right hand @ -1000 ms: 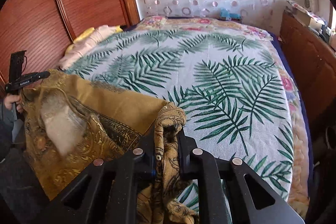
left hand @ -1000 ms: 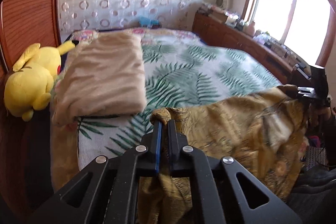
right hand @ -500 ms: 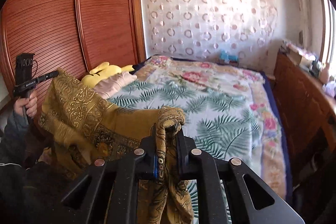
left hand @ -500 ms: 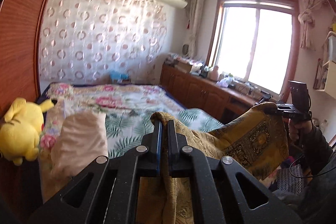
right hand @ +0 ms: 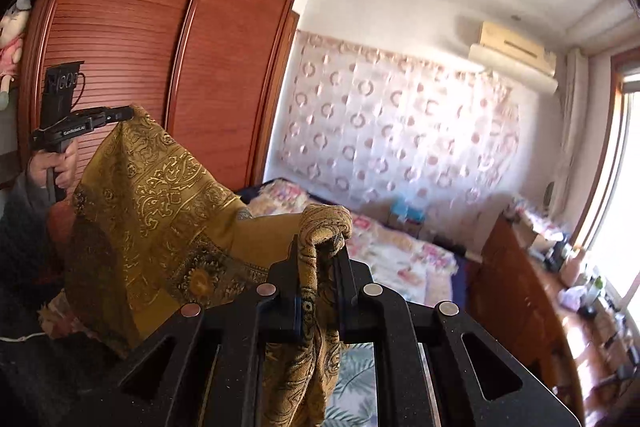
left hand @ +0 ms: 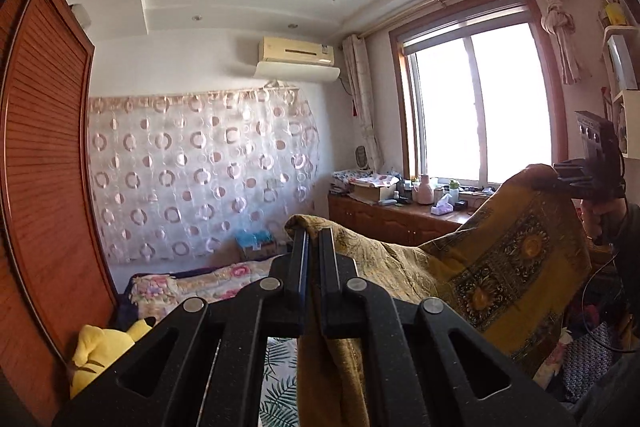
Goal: Fold small clothes
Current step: 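Grasp the golden shirt edge with both grippers and lift it high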
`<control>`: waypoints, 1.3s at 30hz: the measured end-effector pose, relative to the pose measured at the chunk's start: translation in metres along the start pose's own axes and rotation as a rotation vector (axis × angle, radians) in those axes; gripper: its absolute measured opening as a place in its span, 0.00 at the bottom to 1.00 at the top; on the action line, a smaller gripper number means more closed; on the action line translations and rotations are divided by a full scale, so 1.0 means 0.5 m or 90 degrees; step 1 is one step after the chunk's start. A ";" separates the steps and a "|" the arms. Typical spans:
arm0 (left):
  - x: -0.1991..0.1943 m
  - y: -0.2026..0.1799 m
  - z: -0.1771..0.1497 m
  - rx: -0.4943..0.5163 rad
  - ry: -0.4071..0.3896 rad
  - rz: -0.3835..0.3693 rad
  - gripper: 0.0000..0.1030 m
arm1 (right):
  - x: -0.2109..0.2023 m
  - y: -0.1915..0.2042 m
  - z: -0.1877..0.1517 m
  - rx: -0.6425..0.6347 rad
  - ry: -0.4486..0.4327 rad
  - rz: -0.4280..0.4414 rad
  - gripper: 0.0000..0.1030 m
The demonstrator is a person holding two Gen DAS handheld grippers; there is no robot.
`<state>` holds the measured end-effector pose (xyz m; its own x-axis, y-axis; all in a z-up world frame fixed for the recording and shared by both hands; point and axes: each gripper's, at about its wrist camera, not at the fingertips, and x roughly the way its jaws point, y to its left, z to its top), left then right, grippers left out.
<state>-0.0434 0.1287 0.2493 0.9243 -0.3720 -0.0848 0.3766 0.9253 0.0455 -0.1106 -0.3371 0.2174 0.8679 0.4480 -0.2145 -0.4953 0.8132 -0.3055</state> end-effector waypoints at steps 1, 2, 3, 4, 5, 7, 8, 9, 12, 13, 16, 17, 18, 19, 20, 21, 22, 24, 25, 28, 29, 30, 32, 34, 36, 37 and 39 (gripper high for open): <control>-0.005 0.004 0.010 0.002 -0.007 0.005 0.05 | -0.005 -0.001 0.008 -0.004 -0.007 -0.008 0.11; -0.009 0.007 0.018 0.002 -0.013 0.010 0.05 | -0.010 -0.002 0.017 -0.006 -0.013 -0.016 0.11; -0.016 0.012 0.026 0.001 -0.019 0.014 0.05 | -0.017 -0.006 0.029 -0.006 -0.020 -0.022 0.11; -0.019 0.018 0.034 0.001 -0.025 0.018 0.05 | -0.020 -0.006 0.035 -0.008 -0.025 -0.028 0.11; -0.024 0.022 0.042 0.001 -0.030 0.025 0.05 | -0.028 -0.005 0.043 -0.009 -0.032 -0.033 0.11; -0.027 0.031 0.052 0.009 -0.038 0.044 0.05 | -0.035 -0.005 0.057 -0.012 -0.045 -0.048 0.11; -0.028 0.036 0.056 0.013 -0.042 0.056 0.05 | -0.028 -0.001 0.057 -0.013 -0.050 -0.053 0.11; -0.030 0.040 0.059 0.014 -0.044 0.061 0.05 | -0.031 -0.003 0.065 -0.011 -0.056 -0.057 0.11; -0.023 0.048 0.055 0.016 -0.043 0.072 0.05 | -0.008 0.009 0.056 -0.014 -0.057 -0.071 0.11; -0.018 0.050 0.051 0.015 -0.042 0.075 0.05 | 0.004 0.018 0.042 -0.015 -0.055 -0.072 0.11; 0.005 0.055 0.034 0.015 -0.033 0.087 0.05 | 0.056 0.028 0.025 -0.030 -0.045 -0.083 0.11; 0.018 0.061 0.026 0.016 -0.027 0.097 0.05 | 0.076 0.027 0.020 -0.032 -0.037 -0.082 0.11; 0.035 0.071 0.015 0.017 -0.016 0.106 0.05 | 0.083 0.026 0.014 -0.026 -0.027 -0.082 0.11; 0.044 0.072 0.006 0.019 -0.006 0.115 0.05 | 0.109 0.020 0.011 -0.022 -0.016 -0.082 0.11; 0.064 0.080 -0.011 0.022 0.008 0.129 0.05 | 0.125 0.019 0.018 -0.021 -0.005 -0.081 0.11; 0.077 0.086 -0.026 0.021 0.017 0.136 0.05 | 0.150 0.018 0.008 -0.018 0.004 -0.076 0.11; 0.099 0.099 -0.045 0.020 0.030 0.145 0.05 | 0.170 0.018 0.004 -0.015 0.012 -0.074 0.11; 0.127 0.112 -0.074 0.012 0.047 0.153 0.05 | 0.211 0.014 -0.012 -0.008 0.029 -0.068 0.11; 0.154 0.126 -0.099 0.009 0.061 0.158 0.05 | 0.235 0.013 -0.022 -0.004 0.037 -0.065 0.11; 0.224 0.137 -0.156 0.001 0.096 0.167 0.05 | 0.320 0.005 -0.065 0.011 0.059 -0.051 0.11; 0.260 0.146 -0.184 -0.007 0.115 0.170 0.05 | 0.346 0.000 -0.079 0.015 0.067 -0.048 0.11; 0.292 0.157 -0.211 -0.009 0.133 0.175 0.05 | 0.379 -0.004 -0.097 0.020 0.075 -0.044 0.11; 0.351 0.173 -0.258 -0.013 0.168 0.185 0.05 | 0.444 -0.012 -0.130 0.028 0.100 -0.045 0.11; 0.402 0.187 -0.303 -0.022 0.199 0.192 0.05 | 0.509 -0.025 -0.157 0.046 0.125 -0.038 0.11; 0.450 0.200 -0.347 -0.030 0.224 0.197 0.05 | 0.566 -0.032 -0.172 0.059 0.150 -0.036 0.11; 0.467 0.203 -0.360 -0.034 0.234 0.196 0.05 | 0.592 -0.033 -0.178 0.058 0.164 -0.038 0.11; 0.509 0.211 -0.390 -0.040 0.263 0.194 0.05 | 0.639 -0.038 -0.186 0.061 0.183 -0.039 0.11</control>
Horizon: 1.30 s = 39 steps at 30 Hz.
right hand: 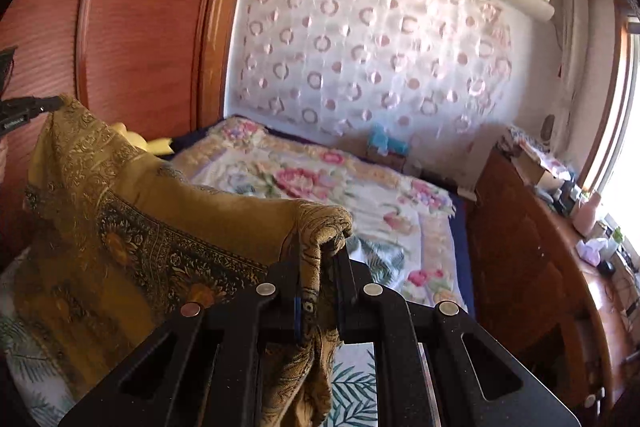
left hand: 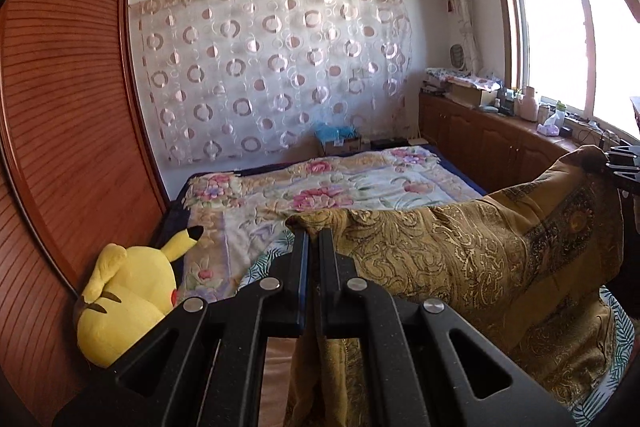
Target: Fold small clothes
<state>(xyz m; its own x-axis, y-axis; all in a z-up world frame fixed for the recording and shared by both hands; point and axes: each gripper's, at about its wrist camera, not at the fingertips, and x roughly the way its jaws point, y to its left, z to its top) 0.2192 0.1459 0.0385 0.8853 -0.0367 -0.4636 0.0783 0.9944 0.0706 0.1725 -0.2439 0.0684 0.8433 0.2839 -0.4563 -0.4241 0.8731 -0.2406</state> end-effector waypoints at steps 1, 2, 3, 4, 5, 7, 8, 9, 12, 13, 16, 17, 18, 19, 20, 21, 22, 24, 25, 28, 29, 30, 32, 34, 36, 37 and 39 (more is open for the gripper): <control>0.014 -0.005 0.000 0.003 0.009 0.000 0.05 | 0.016 -0.003 0.013 0.006 0.009 0.003 0.11; 0.031 -0.009 -0.003 0.007 0.018 0.003 0.05 | 0.036 0.002 0.027 0.009 0.016 0.005 0.11; 0.050 -0.012 -0.006 0.009 0.027 0.005 0.05 | 0.052 -0.002 0.040 0.010 0.021 0.006 0.11; 0.056 -0.010 0.001 0.009 0.031 0.006 0.05 | 0.066 -0.006 0.054 0.014 0.026 0.008 0.11; 0.070 -0.011 0.004 0.007 0.036 0.006 0.05 | 0.075 -0.009 0.066 0.019 0.031 0.012 0.11; 0.092 -0.011 0.004 0.006 0.046 0.005 0.05 | 0.100 -0.021 0.074 0.027 0.043 0.013 0.12; 0.104 -0.012 0.003 0.007 0.051 0.006 0.05 | 0.104 -0.024 0.072 0.029 0.050 0.011 0.12; 0.116 -0.016 0.002 0.010 0.055 0.006 0.05 | 0.117 -0.024 0.072 0.032 0.058 0.011 0.12; 0.148 -0.020 -0.001 0.014 0.065 0.002 0.06 | 0.158 -0.026 0.063 0.039 0.084 0.012 0.13; 0.160 -0.022 -0.004 0.012 0.072 0.000 0.07 | 0.168 -0.028 0.061 0.040 0.093 0.009 0.15; 0.181 -0.020 -0.012 0.002 0.084 -0.013 0.15 | 0.178 -0.023 0.064 0.054 0.109 -0.004 0.36; 0.187 -0.020 -0.018 0.000 0.090 -0.020 0.25 | 0.175 -0.023 0.065 0.057 0.108 -0.005 0.38; 0.189 -0.019 -0.026 -0.002 0.094 -0.026 0.35 | 0.170 -0.021 0.066 0.059 0.106 -0.002 0.39; 0.190 -0.018 -0.035 -0.005 0.099 -0.033 0.40 | 0.162 -0.019 0.066 0.061 0.106 0.001 0.43; 0.192 -0.019 -0.047 -0.006 0.106 -0.042 0.44 | 0.162 -0.017 0.061 0.063 0.108 0.004 0.45; 0.193 -0.020 -0.059 -0.005 0.116 -0.047 0.52 | 0.150 -0.014 0.056 0.067 0.109 0.008 0.46; 0.199 -0.019 -0.065 -0.005 0.124 -0.049 0.56 | 0.139 -0.010 0.045 0.074 0.110 0.019 0.46; 0.203 -0.021 -0.087 -0.009 0.139 -0.054 0.74 | 0.120 -0.003 0.023 0.088 0.120 0.043 0.46; 0.204 -0.022 -0.100 -0.012 0.146 -0.058 0.76 | 0.112 0.002 0.010 0.090 0.128 0.050 0.46; 0.209 -0.028 -0.137 -0.016 0.172 -0.069 0.77 | 0.095 0.012 -0.021 0.090 0.148 0.050 0.46; 0.209 -0.031 -0.148 -0.017 0.180 -0.071 0.77 | 0.090 0.012 -0.030 0.092 0.152 0.041 0.46; 0.209 -0.034 -0.157 -0.019 0.186 -0.068 0.77 | 0.083 0.011 -0.038 0.090 0.153 0.032 0.46; 0.203 -0.040 -0.172 -0.016 0.196 -0.064 0.77 | 0.065 0.009 -0.049 0.083 0.143 0.030 0.46; 0.189 -0.048 -0.180 -0.002 0.193 -0.057 0.77 | 0.053 -0.002 -0.060 0.101 0.154 0.033 0.46; 0.180 -0.053 -0.185 0.005 0.193 -0.049 0.77 | 0.037 -0.010 -0.072 0.113 0.155 0.025 0.46; 0.175 -0.055 -0.188 0.005 0.194 -0.046 0.77 | 0.028 -0.012 -0.077 0.115 0.156 0.025 0.46; 0.169 -0.053 -0.194 0.000 0.194 -0.044 0.77 | 0.019 -0.018 -0.085 0.120 0.163 0.019 0.46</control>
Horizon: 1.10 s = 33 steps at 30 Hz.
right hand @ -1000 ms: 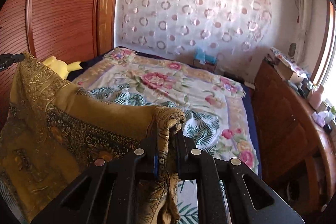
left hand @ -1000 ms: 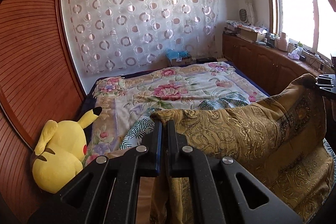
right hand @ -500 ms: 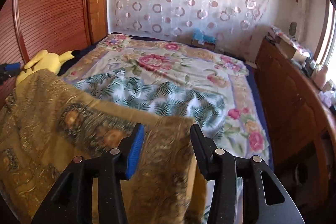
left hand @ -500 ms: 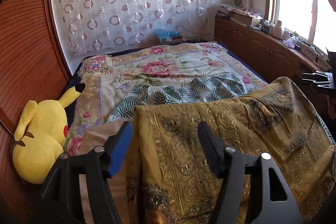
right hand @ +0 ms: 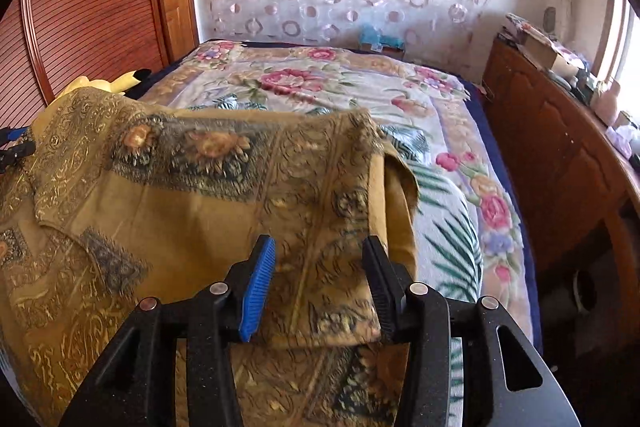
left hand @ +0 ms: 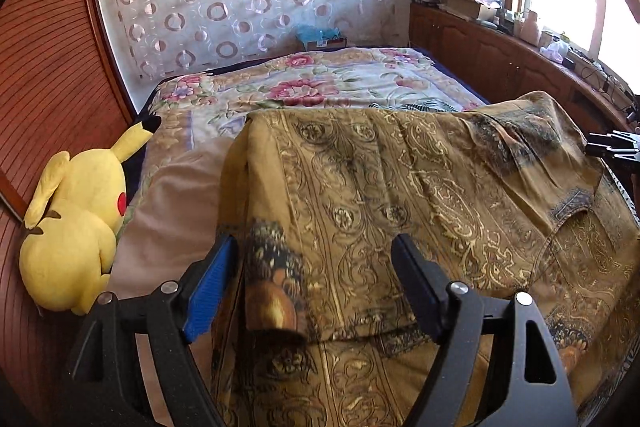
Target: Fold small clothes
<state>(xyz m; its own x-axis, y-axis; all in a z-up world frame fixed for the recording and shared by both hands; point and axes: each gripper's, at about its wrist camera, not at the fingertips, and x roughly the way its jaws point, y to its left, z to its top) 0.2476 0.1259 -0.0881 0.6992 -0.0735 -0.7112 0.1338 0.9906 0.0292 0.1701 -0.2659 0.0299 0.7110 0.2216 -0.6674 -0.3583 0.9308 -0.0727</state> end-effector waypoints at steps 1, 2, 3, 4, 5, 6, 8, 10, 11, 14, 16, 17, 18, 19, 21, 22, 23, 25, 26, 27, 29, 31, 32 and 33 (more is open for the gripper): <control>-0.002 0.002 -0.003 -0.002 0.000 -0.007 0.77 | -0.001 -0.003 -0.005 0.002 0.005 -0.001 0.46; -0.002 0.005 -0.006 -0.004 0.002 -0.011 0.72 | -0.003 -0.007 -0.011 0.002 0.008 0.000 0.46; -0.002 0.007 -0.008 -0.004 0.005 -0.007 0.65 | -0.005 -0.011 -0.015 0.000 0.012 0.001 0.46; -0.002 0.010 -0.010 -0.005 0.007 0.001 0.63 | -0.003 -0.015 -0.020 -0.001 0.019 0.002 0.46; -0.003 0.014 -0.012 -0.008 0.008 0.005 0.60 | -0.003 -0.017 -0.023 0.001 0.022 0.004 0.46; -0.003 0.018 -0.013 -0.013 0.009 0.005 0.58 | -0.003 -0.020 -0.028 0.005 0.025 0.007 0.46; -0.002 0.029 -0.016 -0.026 0.012 0.009 0.53 | 0.000 -0.024 -0.024 0.007 0.024 0.011 0.46; -0.002 0.035 -0.019 -0.032 0.013 0.011 0.43 | -0.009 -0.023 -0.025 0.002 0.020 0.014 0.46; -0.003 0.039 -0.020 -0.035 0.013 0.015 0.35 | -0.012 -0.023 -0.027 0.000 0.018 0.014 0.46; -0.018 0.044 -0.022 -0.043 -0.004 0.010 0.29 | -0.023 -0.022 -0.030 -0.007 0.008 0.016 0.46; -0.030 0.042 -0.022 -0.046 -0.017 0.007 0.27 | -0.031 -0.021 -0.030 -0.013 0.003 0.019 0.40; -0.035 0.041 -0.023 -0.047 -0.021 0.000 0.24 | -0.037 -0.022 -0.030 -0.015 0.001 0.024 0.39; -0.037 0.038 -0.023 -0.047 -0.021 -0.007 0.22 | -0.039 -0.022 -0.034 -0.016 0.001 0.029 0.37; -0.037 0.036 -0.025 -0.045 -0.020 -0.011 0.22 | -0.037 -0.020 -0.036 -0.017 0.001 0.033 0.36; -0.036 0.034 -0.028 -0.044 -0.017 -0.013 0.22 | -0.040 -0.022 -0.042 -0.018 0.000 0.035 0.36; -0.035 0.033 -0.029 -0.046 -0.014 -0.014 0.22 | -0.042 -0.024 -0.045 -0.017 0.001 0.036 0.36; -0.032 0.033 -0.029 -0.049 -0.010 -0.016 0.22 | -0.034 -0.026 -0.045 -0.015 0.003 0.035 0.36; -0.023 0.038 -0.030 -0.058 0.003 -0.014 0.22 | -0.023 -0.024 -0.046 -0.011 0.008 0.035 0.36; -0.018 0.040 -0.031 -0.061 0.010 -0.008 0.22 | -0.019 -0.029 -0.047 -0.009 0.012 0.036 0.36; -0.014 0.041 -0.032 -0.063 0.016 -0.006 0.22 | -0.011 -0.029 -0.045 -0.007 0.014 0.036 0.36; -0.009 0.043 -0.034 -0.065 0.018 -0.010 0.22 | -0.001 -0.025 -0.038 -0.004 0.019 0.041 0.35; -0.009 0.042 -0.035 -0.060 0.017 -0.013 0.19 | 0.008 -0.019 -0.031 -0.020 0.021 0.026 0.06; -0.008 0.042 -0.034 -0.064 0.020 -0.014 0.12 | 0.010 -0.012 -0.028 -0.031 0.021 0.022 0.06; -0.009 0.042 -0.032 -0.069 0.023 -0.022 0.06 | 0.007 -0.007 -0.025 -0.037 0.014 0.029 0.05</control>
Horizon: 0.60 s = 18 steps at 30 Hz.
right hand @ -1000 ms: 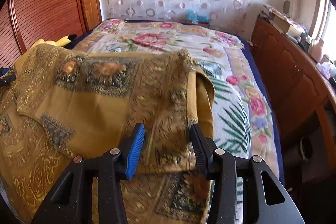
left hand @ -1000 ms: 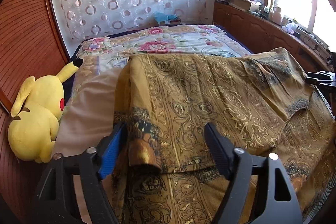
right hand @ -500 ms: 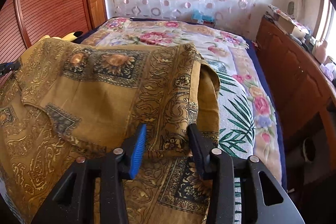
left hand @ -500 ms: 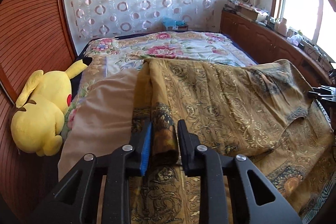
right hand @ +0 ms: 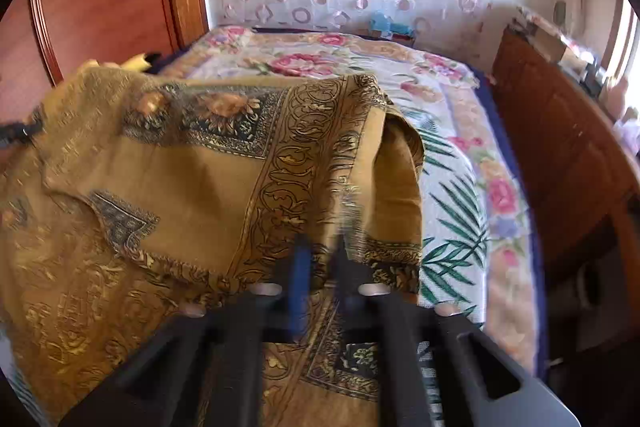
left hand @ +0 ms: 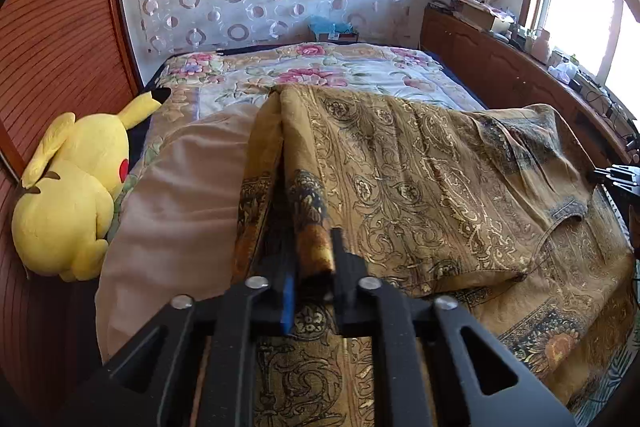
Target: Fold small clothes
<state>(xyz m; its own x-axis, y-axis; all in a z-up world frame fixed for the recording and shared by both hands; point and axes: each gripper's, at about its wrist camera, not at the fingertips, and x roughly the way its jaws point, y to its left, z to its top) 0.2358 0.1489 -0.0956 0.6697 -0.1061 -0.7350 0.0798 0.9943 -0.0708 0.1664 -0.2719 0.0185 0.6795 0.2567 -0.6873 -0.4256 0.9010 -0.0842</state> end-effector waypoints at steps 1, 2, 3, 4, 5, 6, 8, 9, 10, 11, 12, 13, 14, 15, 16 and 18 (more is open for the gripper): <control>-0.004 0.000 0.001 -0.002 -0.004 -0.006 0.05 | -0.008 0.005 0.005 -0.002 -0.011 0.008 0.04; -0.016 -0.003 0.003 -0.003 -0.016 -0.009 0.04 | -0.015 0.007 0.010 -0.003 -0.019 0.015 0.04; -0.024 -0.006 0.004 -0.004 -0.022 -0.012 0.03 | -0.026 0.008 0.014 -0.001 -0.030 0.019 0.04; -0.037 -0.010 0.006 -0.006 -0.033 -0.020 0.03 | -0.041 0.006 0.019 0.003 -0.046 0.023 0.04; -0.056 -0.013 0.008 -0.009 -0.047 -0.028 0.03 | -0.057 0.004 0.022 0.008 -0.062 0.029 0.04; -0.071 -0.015 0.008 -0.010 -0.057 -0.031 0.03 | -0.076 0.000 0.026 0.015 -0.080 0.034 0.03; -0.108 -0.017 0.009 -0.013 -0.079 -0.037 0.03 | -0.113 -0.010 0.028 0.028 -0.108 0.045 0.03; -0.122 -0.017 0.009 -0.013 -0.087 -0.038 0.03 | -0.132 -0.014 0.027 0.033 -0.121 0.047 0.03; -0.138 -0.016 0.008 -0.015 -0.096 -0.036 0.03 | -0.150 -0.017 0.025 0.038 -0.132 0.051 0.03; -0.157 -0.015 0.006 -0.015 -0.106 -0.035 0.03 | -0.167 -0.020 0.021 0.040 -0.141 0.052 0.03; -0.172 -0.013 0.002 -0.017 -0.113 -0.034 0.03 | -0.180 -0.023 0.014 0.042 -0.146 0.053 0.03; -0.190 -0.010 -0.003 -0.019 -0.121 -0.034 0.03 | -0.194 -0.026 0.007 0.043 -0.150 0.054 0.03; -0.202 -0.008 -0.007 -0.020 -0.125 -0.034 0.03 | -0.205 -0.024 -0.002 0.044 -0.155 0.055 0.03; -0.213 -0.007 -0.013 -0.020 -0.128 -0.032 0.03 | -0.217 -0.023 -0.011 0.044 -0.158 0.058 0.03; -0.224 -0.007 -0.022 -0.020 -0.129 -0.032 0.03 | -0.228 -0.022 -0.022 0.045 -0.161 0.061 0.03; -0.241 -0.008 -0.045 -0.021 -0.129 -0.032 0.03 | -0.244 -0.021 -0.046 0.046 -0.163 0.063 0.03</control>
<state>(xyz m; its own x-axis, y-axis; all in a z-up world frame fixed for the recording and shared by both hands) 0.1381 0.1578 -0.0216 0.8006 -0.1531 -0.5793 0.0958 0.9871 -0.1285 0.0741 -0.3207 0.0866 0.7696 0.4160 -0.4845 -0.4599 0.8874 0.0313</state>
